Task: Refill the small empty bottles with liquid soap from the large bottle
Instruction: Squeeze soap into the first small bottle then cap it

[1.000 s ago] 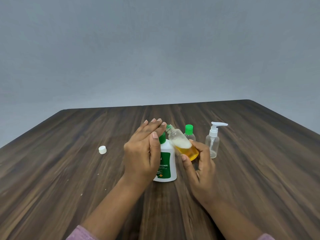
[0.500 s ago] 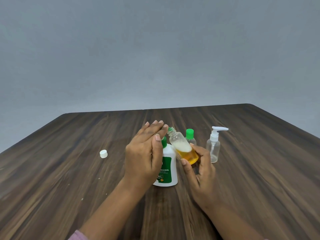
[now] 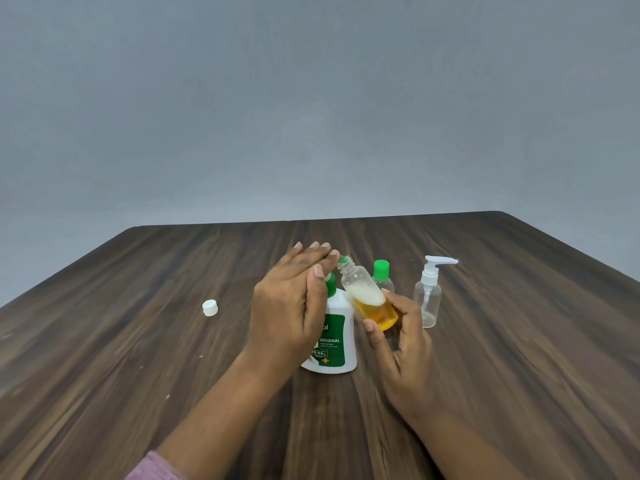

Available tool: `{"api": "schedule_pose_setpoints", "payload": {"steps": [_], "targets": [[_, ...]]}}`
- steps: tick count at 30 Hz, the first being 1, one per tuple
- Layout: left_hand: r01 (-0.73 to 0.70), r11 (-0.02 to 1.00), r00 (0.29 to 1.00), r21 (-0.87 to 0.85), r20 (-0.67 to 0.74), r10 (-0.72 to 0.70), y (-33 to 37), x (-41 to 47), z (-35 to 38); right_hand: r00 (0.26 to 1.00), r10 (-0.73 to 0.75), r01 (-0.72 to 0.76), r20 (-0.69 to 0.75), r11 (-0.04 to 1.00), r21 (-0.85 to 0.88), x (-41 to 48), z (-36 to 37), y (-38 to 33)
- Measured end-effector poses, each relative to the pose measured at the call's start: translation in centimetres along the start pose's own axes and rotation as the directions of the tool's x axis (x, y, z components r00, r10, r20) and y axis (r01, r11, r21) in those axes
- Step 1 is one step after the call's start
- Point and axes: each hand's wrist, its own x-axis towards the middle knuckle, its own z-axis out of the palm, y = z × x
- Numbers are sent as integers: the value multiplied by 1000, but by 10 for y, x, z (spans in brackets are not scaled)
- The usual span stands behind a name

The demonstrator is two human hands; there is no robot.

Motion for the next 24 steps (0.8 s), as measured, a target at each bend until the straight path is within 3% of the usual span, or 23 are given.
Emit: {"api": "schedule_pose_setpoints", "payload": {"steps": [24], "targets": [[31, 999, 999, -38, -17, -31, -2, -5, 2, 999, 27, -28, 18, 999, 18, 0, 0, 2]]}}
